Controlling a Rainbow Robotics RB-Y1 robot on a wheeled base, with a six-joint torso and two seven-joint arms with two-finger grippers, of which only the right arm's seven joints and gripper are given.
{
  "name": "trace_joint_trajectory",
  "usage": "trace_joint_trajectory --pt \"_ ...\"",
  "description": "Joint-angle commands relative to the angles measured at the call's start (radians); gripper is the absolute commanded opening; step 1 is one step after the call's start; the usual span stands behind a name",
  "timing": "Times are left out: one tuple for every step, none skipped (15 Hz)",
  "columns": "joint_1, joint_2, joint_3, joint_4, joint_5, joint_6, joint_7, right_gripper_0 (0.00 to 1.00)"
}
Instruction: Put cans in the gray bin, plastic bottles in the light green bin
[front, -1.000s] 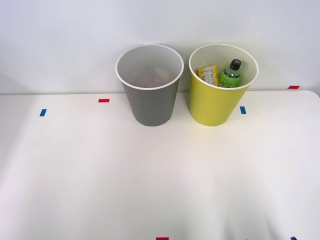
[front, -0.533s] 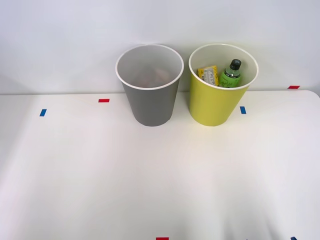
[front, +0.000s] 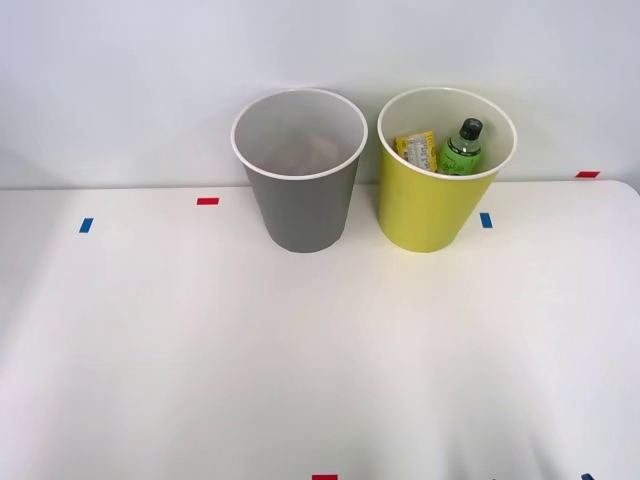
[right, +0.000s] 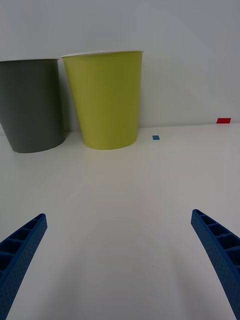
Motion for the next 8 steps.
trace_joint_trajectory --pt "0.000 0.000 0.000 0.000 0.000 0.000 0.000 1.00" --pt "0.000 0.000 0.000 0.000 0.000 0.000 0.000 1.00" --pt "0.000 0.000 0.000 0.000 0.000 0.000 0.000 1.00" --pt "0.000 0.000 0.000 0.000 0.000 0.000 0.000 1.00" --pt "0.000 0.000 0.000 0.000 0.000 0.000 0.000 1.00" --pt "0.000 0.000 0.000 0.000 0.000 0.000 0.000 1.00" --pt "0.000 0.000 0.000 0.000 0.000 0.000 0.000 1.00" --pt "0.000 0.000 0.000 0.000 0.000 0.000 0.000 1.00"
